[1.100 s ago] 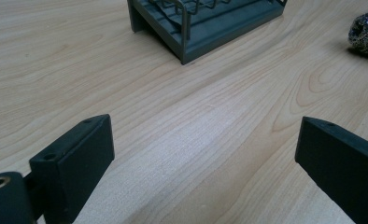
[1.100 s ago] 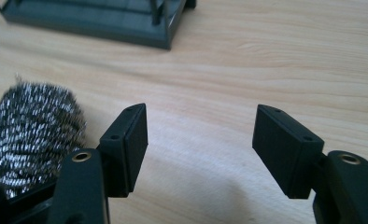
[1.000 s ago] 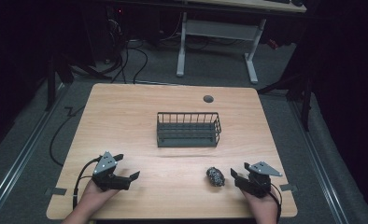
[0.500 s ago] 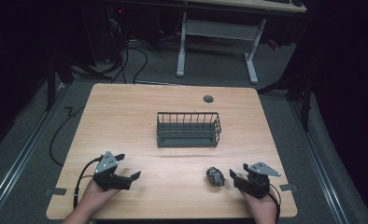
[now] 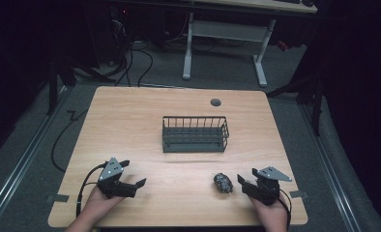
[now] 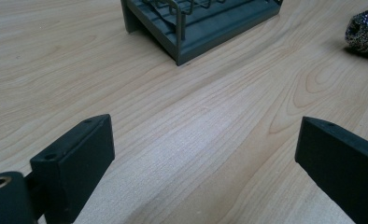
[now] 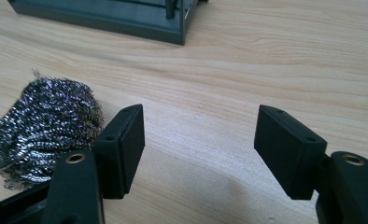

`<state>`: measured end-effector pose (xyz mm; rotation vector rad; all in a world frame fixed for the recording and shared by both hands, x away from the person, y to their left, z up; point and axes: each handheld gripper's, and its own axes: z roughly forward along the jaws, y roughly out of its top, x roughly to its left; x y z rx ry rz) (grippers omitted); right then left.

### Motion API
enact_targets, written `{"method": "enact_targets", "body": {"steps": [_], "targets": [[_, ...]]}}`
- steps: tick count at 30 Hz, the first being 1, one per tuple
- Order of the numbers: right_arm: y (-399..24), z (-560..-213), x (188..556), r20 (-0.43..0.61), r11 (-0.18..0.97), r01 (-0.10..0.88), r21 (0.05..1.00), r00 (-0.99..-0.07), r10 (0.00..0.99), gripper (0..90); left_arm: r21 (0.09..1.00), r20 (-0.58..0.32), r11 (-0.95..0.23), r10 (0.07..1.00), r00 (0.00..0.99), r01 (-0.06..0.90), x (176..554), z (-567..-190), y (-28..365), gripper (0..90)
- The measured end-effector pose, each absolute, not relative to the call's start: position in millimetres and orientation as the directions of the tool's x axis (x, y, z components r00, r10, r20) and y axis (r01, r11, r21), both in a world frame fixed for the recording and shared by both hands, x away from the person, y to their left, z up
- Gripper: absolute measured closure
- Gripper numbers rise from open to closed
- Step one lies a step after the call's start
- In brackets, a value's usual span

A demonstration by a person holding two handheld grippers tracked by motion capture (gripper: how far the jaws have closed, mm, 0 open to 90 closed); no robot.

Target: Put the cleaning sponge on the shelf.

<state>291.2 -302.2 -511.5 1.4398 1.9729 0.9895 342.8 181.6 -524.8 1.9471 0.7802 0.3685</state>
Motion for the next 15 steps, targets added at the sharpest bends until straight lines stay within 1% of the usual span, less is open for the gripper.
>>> {"method": "enact_targets", "body": {"steps": [7,9,15], "targets": [[-304,-508,297,0.038,0.177,0.652,0.737,-0.301,0.953,32.0,0.877,-0.074,-0.317,0.654,0.753,0.362,343,-524,183,5.4],[-304,-508,298,0.048,0.182,0.674,0.716,-0.308,0.95,31.8,0.879,-0.073,-0.316,0.652,0.755,0.358,342,-523,183,5.4],[-303,-508,302,0.036,0.226,0.722,0.654,-0.329,0.944,29.2,0.876,-0.073,-0.319,0.654,0.753,0.362,342,-524,182,5.4]]}}
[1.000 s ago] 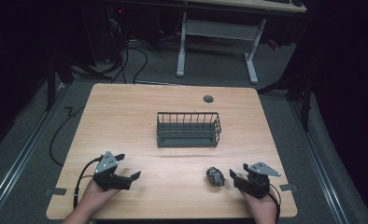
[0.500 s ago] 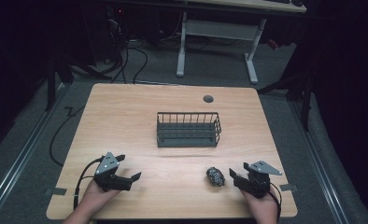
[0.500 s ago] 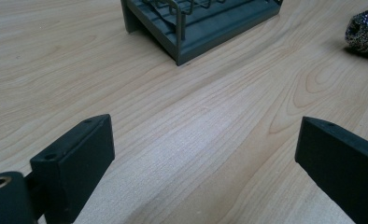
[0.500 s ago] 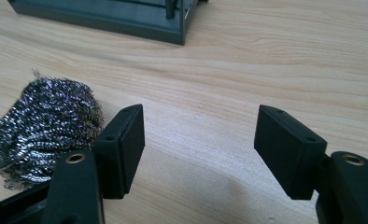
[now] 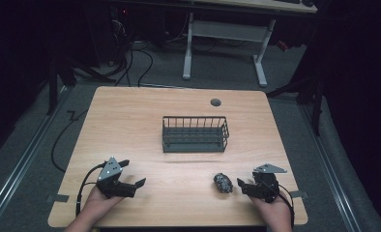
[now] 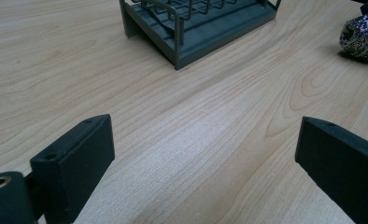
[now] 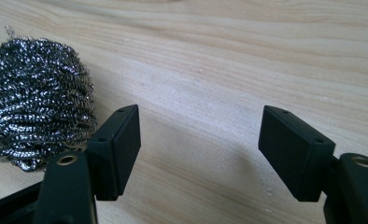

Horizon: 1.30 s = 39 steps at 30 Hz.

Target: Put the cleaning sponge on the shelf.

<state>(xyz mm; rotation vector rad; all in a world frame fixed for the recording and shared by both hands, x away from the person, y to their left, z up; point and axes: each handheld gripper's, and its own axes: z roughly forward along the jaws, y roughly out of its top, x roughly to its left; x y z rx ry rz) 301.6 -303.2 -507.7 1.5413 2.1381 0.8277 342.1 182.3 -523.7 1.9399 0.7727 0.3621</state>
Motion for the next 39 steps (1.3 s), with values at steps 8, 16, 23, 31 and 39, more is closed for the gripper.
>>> {"method": "enact_targets", "body": {"steps": [8,16,23,31,39], "targets": [[-300,-504,305,0.049,0.266,0.771,0.579,-0.359,0.932,28.0,0.874,-0.073,-0.324,0.649,0.757,0.362,343,-525,182,5.4],[-294,-495,309,0.041,0.313,0.798,0.515,-0.388,0.921,27.8,0.873,-0.074,-0.326,0.647,0.759,0.363,343,-525,181,5.4],[-290,-490,314,0.029,0.351,0.82,0.452,-0.406,0.913,27.8,0.869,-0.076,-0.331,0.644,0.762,0.367,342,-525,181,5.4],[-286,-487,318,0.017,0.403,0.842,0.359,-0.437,0.899,27.8,0.866,-0.079,-0.335,0.641,0.763,0.371,343,-526,181,5.5],[-283,-486,318,0.026,0.45,0.849,0.276,-0.474,0.88,27.8,0.865,-0.08,-0.337,0.638,0.766,0.371,343,-526,181,5.6]]}}
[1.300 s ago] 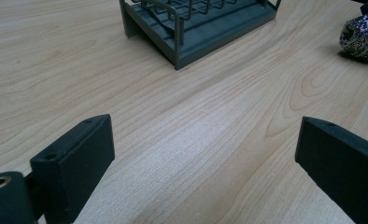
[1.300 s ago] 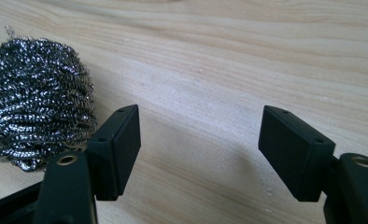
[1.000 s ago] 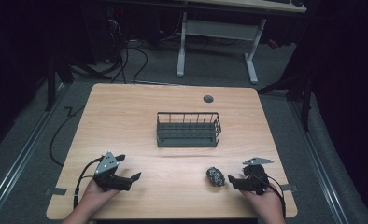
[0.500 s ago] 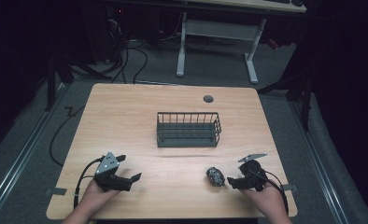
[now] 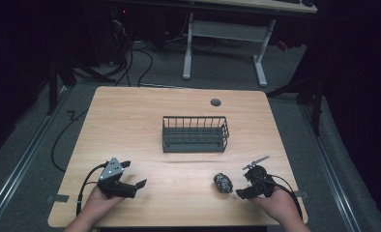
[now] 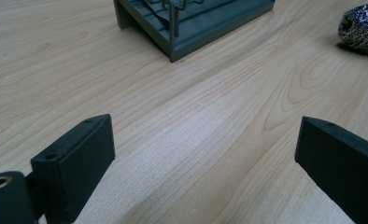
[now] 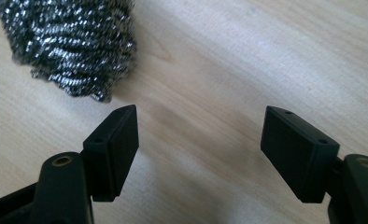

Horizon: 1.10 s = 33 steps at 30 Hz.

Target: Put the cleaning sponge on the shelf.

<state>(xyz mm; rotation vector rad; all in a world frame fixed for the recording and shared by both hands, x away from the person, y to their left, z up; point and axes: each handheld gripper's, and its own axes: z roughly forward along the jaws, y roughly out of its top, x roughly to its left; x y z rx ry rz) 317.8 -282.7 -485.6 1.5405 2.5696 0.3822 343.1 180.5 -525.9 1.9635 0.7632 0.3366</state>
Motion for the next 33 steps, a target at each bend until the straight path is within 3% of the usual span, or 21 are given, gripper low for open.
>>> {"method": "enact_targets", "body": {"steps": [11,33], "targets": [[-275,-482,318,0.06,0.475,0.861,0.178,-0.492,0.869,27.1,0.862,-0.08,-0.343,0.633,0.77,0.373,343,-526,180,5.8],[-244,-469,324,0.069,0.517,0.836,0.183,-0.535,0.842,21.7,0.862,-0.08,-0.345,0.632,0.771,0.372,343,-527,180,6.0]]}}
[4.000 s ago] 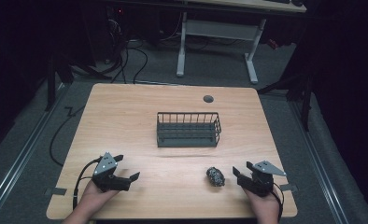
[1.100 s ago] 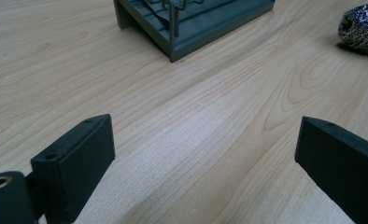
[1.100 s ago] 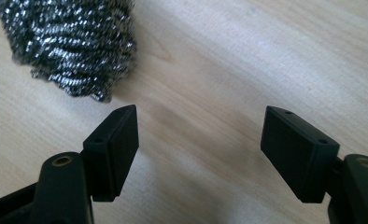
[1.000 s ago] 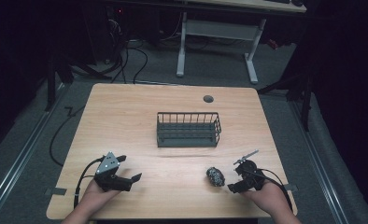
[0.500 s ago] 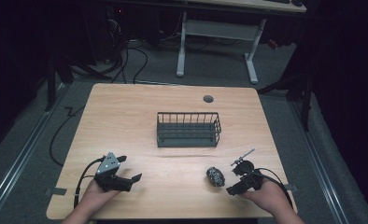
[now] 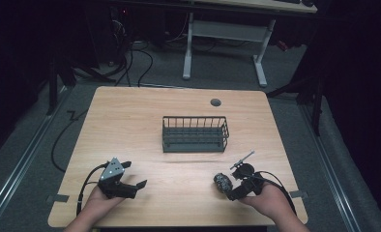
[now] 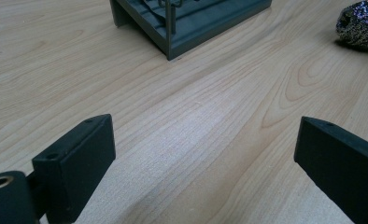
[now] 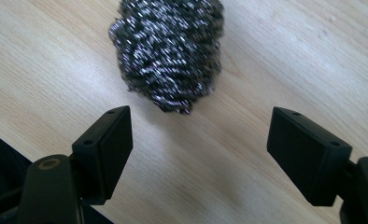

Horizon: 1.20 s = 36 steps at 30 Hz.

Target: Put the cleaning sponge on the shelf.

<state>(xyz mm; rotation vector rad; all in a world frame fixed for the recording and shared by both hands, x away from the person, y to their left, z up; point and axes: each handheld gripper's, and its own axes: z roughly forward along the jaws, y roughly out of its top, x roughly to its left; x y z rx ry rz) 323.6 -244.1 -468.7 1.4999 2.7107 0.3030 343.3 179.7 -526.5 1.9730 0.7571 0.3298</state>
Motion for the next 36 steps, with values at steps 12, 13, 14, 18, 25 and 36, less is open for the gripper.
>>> {"method": "enact_targets", "body": {"steps": [12,13,14,18,25,36], "targets": [[-227,-475,333,0.073,0.544,0.818,0.187,-0.564,0.822,20.2,0.862,-0.082,-0.344,0.63,0.772,0.373,343,-527,179,6.2],[-226,-475,334,0.074,0.546,0.817,0.186,-0.566,0.821,20.2,0.862,-0.082,-0.344,0.63,0.772,0.373,343,-527,179,6.2],[-224,-475,334,0.077,0.536,0.824,0.185,-0.556,0.828,20.3,0.862,-0.082,-0.345,0.629,0.773,0.372,343,-526,179,6.2],[-218,-477,338,0.081,0.54,0.82,0.188,-0.561,0.824,20.6,0.861,-0.083,-0.345,0.629,0.773,0.373,343,-526,180,6.2],[-218,-478,341,0.07,0.527,0.826,0.199,-0.548,0.833,22.8,0.861,-0.082,-0.345,0.629,0.773,0.372,343,-527,179,6.3],[-221,-478,342,0.088,0.508,0.833,0.219,-0.535,0.84,41.9,0.861,-0.081,-0.346,0.629,0.773,0.372,343,-527,179,6.5]]}}
